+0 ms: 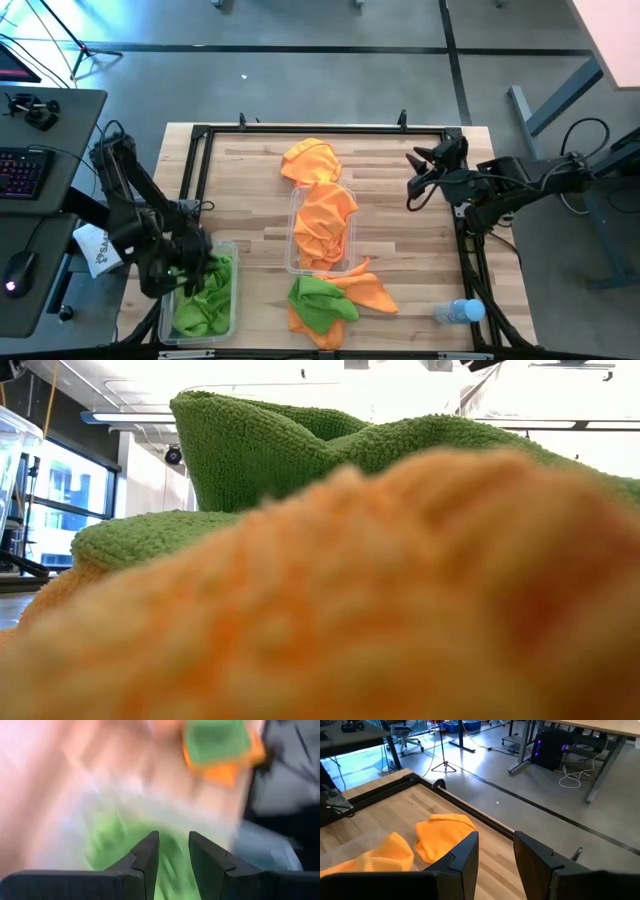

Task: Sort microfiber towel by color & place in baskets
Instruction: Put the yellow microfiber towel into the right transparent bin

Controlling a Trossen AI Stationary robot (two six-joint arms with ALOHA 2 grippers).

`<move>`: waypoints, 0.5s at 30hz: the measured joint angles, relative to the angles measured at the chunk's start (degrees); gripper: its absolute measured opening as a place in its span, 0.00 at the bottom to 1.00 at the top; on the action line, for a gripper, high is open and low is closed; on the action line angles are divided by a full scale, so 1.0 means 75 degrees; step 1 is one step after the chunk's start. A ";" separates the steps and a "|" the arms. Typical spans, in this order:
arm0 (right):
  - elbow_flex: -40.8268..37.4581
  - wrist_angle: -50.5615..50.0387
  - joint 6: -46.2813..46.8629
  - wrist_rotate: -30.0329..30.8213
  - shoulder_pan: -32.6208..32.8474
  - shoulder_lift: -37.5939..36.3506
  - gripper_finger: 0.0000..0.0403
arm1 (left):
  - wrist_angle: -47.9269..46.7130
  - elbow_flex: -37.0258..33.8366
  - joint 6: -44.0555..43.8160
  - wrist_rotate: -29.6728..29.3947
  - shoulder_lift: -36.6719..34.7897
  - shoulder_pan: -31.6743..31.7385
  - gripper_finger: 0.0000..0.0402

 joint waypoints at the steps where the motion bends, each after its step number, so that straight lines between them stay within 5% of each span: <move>1: 0.0002 0.0099 0.0003 -0.0026 -0.0003 0.0076 0.30 | -0.0093 0.0001 0.0236 -0.0560 -0.0036 0.0115 0.23; 5: -0.0001 0.0555 0.0031 -0.0101 0.0000 0.0469 0.30 | -0.0026 0.0001 0.1793 -0.1623 -0.0228 0.0889 0.23; 11: -0.0001 0.0935 0.0973 -0.0207 -0.0037 0.1241 0.30 | 0.0044 0.0000 0.3355 -0.1433 -0.0591 0.2707 0.23; 15: -0.0001 0.1015 0.1458 -0.1199 -0.0419 0.1697 0.30 | 0.0807 -0.0001 0.5080 -0.1093 -0.0739 0.4078 0.23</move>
